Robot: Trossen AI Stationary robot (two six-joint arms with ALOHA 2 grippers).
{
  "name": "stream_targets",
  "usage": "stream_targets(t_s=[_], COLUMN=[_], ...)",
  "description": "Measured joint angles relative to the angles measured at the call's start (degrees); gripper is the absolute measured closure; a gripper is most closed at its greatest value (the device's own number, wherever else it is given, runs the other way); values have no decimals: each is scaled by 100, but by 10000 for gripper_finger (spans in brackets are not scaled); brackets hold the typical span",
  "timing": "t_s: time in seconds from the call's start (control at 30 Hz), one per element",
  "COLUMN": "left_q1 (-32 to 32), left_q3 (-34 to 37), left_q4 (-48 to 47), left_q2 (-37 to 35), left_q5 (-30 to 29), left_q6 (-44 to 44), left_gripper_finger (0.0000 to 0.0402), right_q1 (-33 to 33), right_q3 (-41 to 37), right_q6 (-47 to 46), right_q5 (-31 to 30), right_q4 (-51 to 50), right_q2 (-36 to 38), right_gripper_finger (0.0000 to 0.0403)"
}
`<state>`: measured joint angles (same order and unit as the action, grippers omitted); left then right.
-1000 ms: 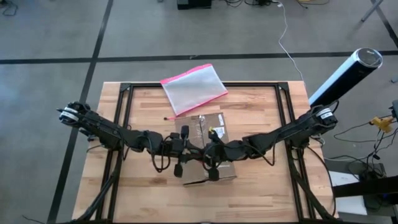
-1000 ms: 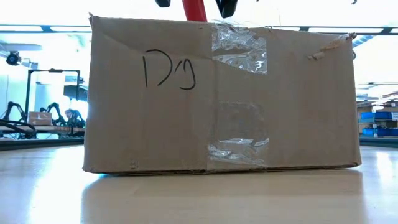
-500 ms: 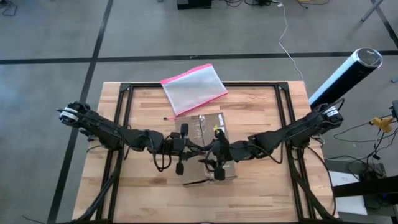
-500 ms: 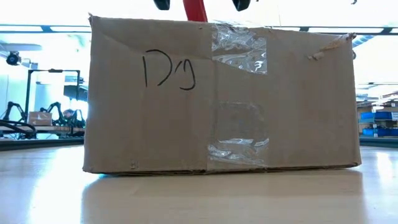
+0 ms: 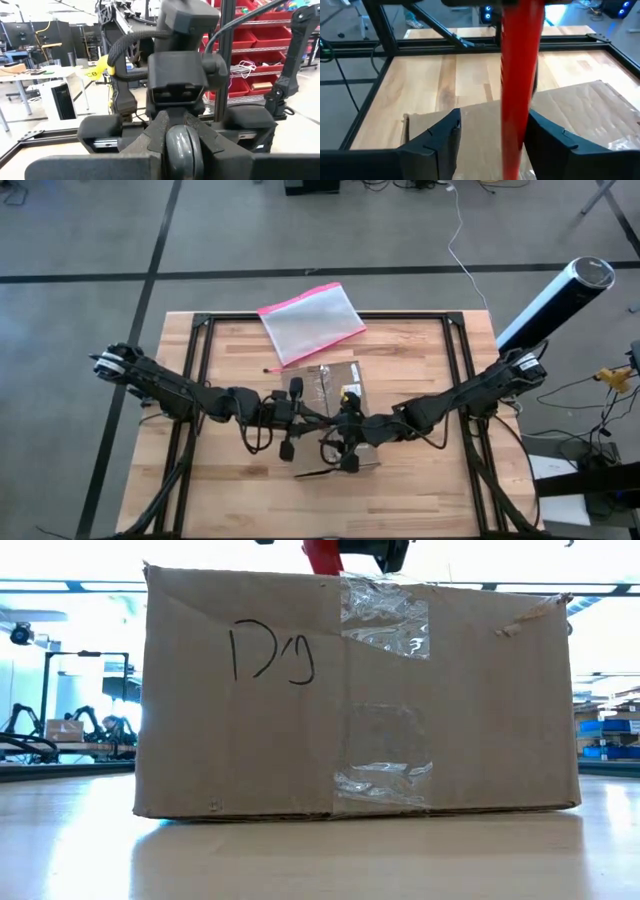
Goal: Unpack boxes
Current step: Open the cardboard box using the box cutter
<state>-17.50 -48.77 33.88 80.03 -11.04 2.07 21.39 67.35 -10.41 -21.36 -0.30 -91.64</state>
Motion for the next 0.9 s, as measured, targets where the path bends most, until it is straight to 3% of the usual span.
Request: stream_targets(t_s=[0.17,0.43,0.63,0.9], left_q1=[-12,-23,-23,-34], left_q3=[-2,-4,-4,-7], left_q4=[-1,35,40,-27], left_q2=[-32,-46,-48,-118], left_q5=[10,116,111,126], left_q6=[-20,-71,-60,293], left_gripper_finger=[370,370,368,246], right_q1=[0,-36,-37,10], right_q3=[-10,-35,-36,-37], right_q6=[148,221,353,233], right_q5=[-118,-108,-200,-440], right_q4=[7,3,12,7], right_q2=[0,0,0,2], right_gripper_finger=[273,383,384,384])
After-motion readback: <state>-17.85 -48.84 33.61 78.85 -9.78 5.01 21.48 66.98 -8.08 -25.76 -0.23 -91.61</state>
